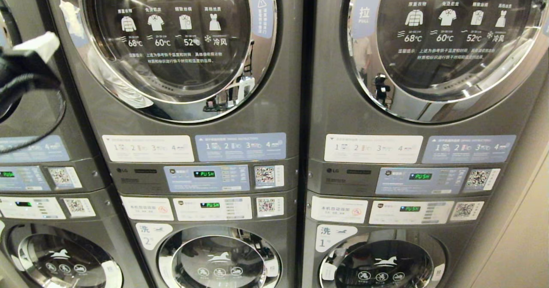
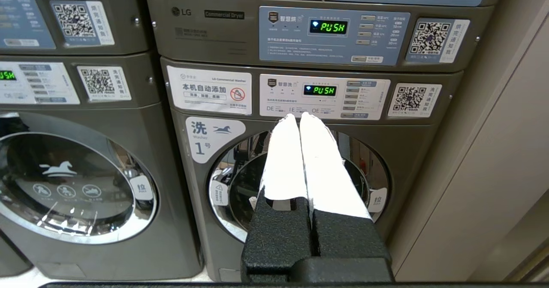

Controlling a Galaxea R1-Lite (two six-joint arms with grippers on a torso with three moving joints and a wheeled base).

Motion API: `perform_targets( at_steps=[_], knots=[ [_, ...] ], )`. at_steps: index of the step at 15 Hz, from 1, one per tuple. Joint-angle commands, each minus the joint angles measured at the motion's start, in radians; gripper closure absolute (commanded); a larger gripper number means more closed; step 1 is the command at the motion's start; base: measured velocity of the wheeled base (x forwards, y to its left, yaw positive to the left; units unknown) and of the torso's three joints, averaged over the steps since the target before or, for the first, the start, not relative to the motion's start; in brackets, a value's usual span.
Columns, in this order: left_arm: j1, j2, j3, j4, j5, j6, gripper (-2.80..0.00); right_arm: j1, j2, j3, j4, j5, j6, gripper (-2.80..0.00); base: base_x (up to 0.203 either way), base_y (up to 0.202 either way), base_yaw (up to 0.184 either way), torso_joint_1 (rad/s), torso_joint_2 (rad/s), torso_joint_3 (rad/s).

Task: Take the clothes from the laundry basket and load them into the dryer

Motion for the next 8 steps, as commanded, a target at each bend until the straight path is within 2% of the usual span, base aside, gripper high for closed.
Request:
perform_targets(
  at_steps=[1,2,4,6,8],
  knots=[
    [-0.022,-0.255,0.268,0.006,0.006,0.006,0.0,0.001,0.001,0.0,-0.001,-0.001,0.005,0.0,0.0,0.0,0.0,0.0,0.0,0.0],
    [-0.03,-0.364,0.409,0.045,0.018,0.013,0.0,0.001,0.001,0.0,-0.001,-0.001,0.009,0.0,0.0,0.0,0.0,0.0,0.0,0.0],
    [-0.041,-0.564,0.597,0.197,0.035,0.021,0.0,0.001,0.001,0.0,-0.001,-0.001,0.007,0.0,0.0,0.0,0.0,0.0,0.0,0.0],
    [-0.046,-0.773,0.701,0.447,0.045,0.026,0.0,0.0,0.0,0.0,-0.001,-0.002,0.009,0.0,0.0,0.0,0.0,0.0,0.0,0.0],
    [-0.058,-0.974,0.735,0.808,0.078,0.019,0.0,0.001,-0.001,0.0,-0.001,-0.002,0.011,0.0,0.0,0.0,0.0,0.0,0.0,0.0]
  ],
)
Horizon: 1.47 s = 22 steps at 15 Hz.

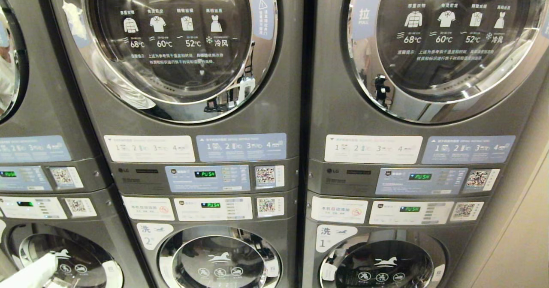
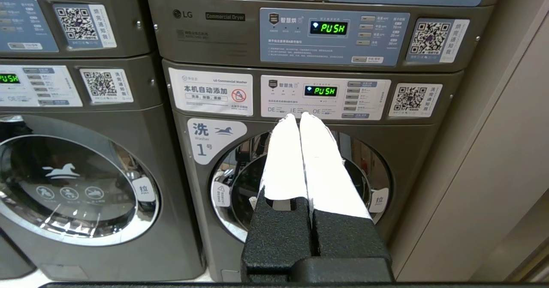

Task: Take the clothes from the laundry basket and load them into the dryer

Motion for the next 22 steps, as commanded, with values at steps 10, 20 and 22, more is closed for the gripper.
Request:
perform_targets(
  at_steps=[10,20,22],
  knots=[
    [-0.063,-0.606,0.081,0.371,0.049,0.071,0.0,0.0,0.001,0.0,-0.001,0.002,0.014,0.0,0.0,0.0,0.0,0.0,0.0,0.0],
    [-0.063,-0.606,0.086,0.36,0.103,-0.067,0.0,-0.001,0.0,0.0,-0.001,0.0,0.015,0.0,0.0,0.0,0.0,0.0,0.0,0.0],
    [-0.063,-0.606,0.086,0.36,0.104,-0.067,0.0,0.0,0.001,0.0,-0.001,0.0,0.015,0.0,0.0,0.0,0.0,0.0,0.0,0.0]
  ],
)
